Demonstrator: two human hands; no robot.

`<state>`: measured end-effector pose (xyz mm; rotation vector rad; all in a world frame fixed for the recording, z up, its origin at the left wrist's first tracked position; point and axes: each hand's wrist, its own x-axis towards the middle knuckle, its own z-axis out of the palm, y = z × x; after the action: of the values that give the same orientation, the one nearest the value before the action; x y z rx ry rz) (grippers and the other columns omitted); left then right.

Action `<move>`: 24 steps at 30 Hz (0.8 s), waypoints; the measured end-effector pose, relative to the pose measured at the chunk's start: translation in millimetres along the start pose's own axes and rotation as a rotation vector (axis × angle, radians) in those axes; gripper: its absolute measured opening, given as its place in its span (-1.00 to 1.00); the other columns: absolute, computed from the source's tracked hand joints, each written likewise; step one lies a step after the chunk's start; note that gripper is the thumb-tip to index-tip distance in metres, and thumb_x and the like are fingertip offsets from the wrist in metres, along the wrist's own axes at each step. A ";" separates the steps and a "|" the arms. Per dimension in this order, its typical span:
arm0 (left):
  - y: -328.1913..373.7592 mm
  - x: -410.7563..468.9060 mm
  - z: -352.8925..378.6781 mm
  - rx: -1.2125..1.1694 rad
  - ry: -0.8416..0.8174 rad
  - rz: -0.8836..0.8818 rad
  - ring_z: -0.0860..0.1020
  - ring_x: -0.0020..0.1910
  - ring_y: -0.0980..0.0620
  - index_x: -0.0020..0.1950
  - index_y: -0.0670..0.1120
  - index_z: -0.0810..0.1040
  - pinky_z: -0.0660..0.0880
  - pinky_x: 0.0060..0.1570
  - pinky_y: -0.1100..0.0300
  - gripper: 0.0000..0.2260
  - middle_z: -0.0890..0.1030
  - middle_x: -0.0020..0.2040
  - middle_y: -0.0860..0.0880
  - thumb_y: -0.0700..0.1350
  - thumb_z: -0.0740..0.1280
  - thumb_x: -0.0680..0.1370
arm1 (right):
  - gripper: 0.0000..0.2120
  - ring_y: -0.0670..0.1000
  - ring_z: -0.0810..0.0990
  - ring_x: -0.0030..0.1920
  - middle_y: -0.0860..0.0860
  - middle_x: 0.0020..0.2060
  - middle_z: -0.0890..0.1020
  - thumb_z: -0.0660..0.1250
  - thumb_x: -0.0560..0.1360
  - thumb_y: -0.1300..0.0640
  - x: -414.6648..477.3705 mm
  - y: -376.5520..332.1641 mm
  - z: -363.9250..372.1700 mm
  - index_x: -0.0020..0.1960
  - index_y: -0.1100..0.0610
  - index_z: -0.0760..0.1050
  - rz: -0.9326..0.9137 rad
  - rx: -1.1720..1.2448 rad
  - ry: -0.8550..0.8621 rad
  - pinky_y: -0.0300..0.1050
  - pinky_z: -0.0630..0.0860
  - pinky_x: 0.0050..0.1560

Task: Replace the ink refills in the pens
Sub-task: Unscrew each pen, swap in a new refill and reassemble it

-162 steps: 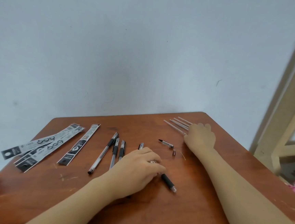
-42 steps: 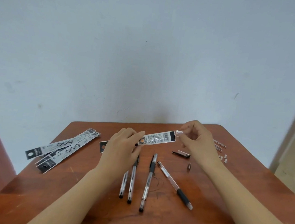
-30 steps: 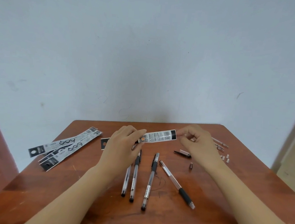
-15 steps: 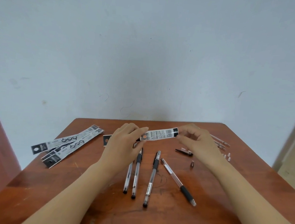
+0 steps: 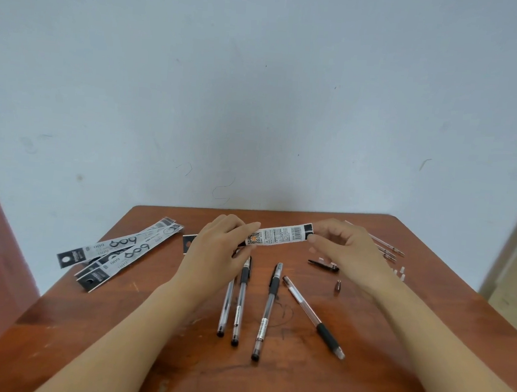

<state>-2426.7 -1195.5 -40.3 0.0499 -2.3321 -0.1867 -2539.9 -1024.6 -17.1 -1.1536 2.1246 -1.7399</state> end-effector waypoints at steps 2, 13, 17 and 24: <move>0.1 0.2 -0.2 0.007 -0.006 0.007 0.55 -0.24 -0.04 0.08 -0.20 0.58 0.45 -0.22 0.19 -0.69 0.59 -0.22 -0.08 -0.21 0.35 0.35 | -0.77 -0.28 0.51 -0.40 -0.15 -0.38 0.60 0.31 0.48 0.26 -0.5 -0.4 0.3 -0.19 -0.05 0.58 0.001 0.004 -0.022 -0.44 0.40 -0.39; -10.7 0.8 -2.9 -0.005 0.022 -0.050 0.54 -0.19 -0.07 0.11 -0.22 0.57 0.43 -0.18 0.15 -0.67 0.59 -0.20 -0.12 -0.32 0.44 0.36 | -0.82 -0.24 0.48 -0.48 -0.01 -0.40 0.57 0.38 0.42 0.29 5.0 2.5 -13.3 -0.28 0.05 0.57 0.058 0.082 0.166 -0.42 0.36 -0.46; -19.9 1.0 -5.0 -0.043 0.049 -0.204 0.46 -0.06 0.01 0.21 -0.17 0.51 0.38 -0.05 0.17 -0.68 0.56 -0.07 -0.10 -0.24 0.35 0.46 | -0.87 -0.18 0.47 -0.52 -0.01 -0.47 0.55 0.35 0.46 0.26 10.0 8.0 -25.0 -0.27 0.15 0.55 0.144 0.204 0.268 -0.38 0.34 -0.50; -40.6 0.6 -12.8 0.007 0.082 -0.347 0.39 -0.10 0.04 0.22 -0.15 0.50 0.31 -0.13 0.20 -0.70 0.55 -0.07 -0.13 -0.23 0.30 0.48 | -0.85 -0.17 0.41 -0.58 -0.08 -0.49 0.57 0.33 0.48 0.19 12.5 15.2 -31.9 -0.27 0.15 0.51 0.272 0.417 0.375 -0.34 0.30 -0.52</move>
<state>-2418.8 -1237.3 -37.2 0.4582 -2.2277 -0.3414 -2573.4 -1007.9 -16.6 -0.4370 1.8414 -2.2428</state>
